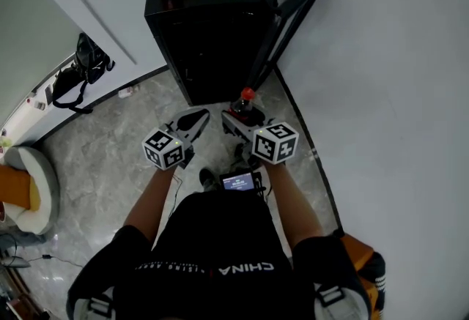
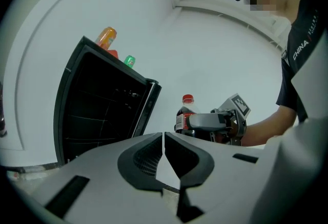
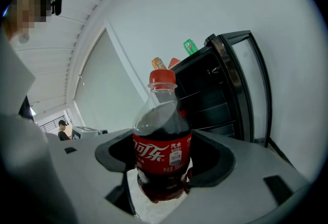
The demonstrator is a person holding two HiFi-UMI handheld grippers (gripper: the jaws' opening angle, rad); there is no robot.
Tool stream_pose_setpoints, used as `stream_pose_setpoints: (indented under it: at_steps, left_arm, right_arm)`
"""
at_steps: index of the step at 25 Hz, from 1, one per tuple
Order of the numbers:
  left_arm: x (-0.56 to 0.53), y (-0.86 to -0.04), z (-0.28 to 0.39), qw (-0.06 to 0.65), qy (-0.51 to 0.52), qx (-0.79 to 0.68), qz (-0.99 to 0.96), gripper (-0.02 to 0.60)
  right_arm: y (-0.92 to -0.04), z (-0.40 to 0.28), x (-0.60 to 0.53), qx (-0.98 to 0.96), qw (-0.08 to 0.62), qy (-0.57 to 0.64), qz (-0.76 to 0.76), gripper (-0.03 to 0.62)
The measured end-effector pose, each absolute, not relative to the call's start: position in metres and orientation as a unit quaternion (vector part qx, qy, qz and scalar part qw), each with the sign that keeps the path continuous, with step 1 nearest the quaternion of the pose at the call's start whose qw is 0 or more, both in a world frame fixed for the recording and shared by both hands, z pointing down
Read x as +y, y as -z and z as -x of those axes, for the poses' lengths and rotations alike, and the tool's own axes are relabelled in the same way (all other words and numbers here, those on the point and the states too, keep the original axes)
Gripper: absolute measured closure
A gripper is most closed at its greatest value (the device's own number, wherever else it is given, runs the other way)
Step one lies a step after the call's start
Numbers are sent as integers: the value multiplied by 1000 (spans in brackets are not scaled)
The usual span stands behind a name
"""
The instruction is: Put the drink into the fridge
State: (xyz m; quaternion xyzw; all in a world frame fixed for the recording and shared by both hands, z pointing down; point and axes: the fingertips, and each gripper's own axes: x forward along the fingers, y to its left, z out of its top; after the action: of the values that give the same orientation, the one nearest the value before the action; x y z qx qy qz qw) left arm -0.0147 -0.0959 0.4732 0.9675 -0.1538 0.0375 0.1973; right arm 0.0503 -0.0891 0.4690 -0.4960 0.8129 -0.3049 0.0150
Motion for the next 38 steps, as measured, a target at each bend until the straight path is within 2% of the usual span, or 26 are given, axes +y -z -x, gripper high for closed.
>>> stream_pose_setpoints:
  at_steps: [16,38]
  left_arm:
    - [-186,-461,-63,181,-52,-230,-955,558]
    - [-248,-449,-39,172,-54,-211,-961,558]
  right_arm:
    - [-461,-120,-193,867,-13,279,412,293]
    - [-452,-93,-254,864,-12,269,425,293]
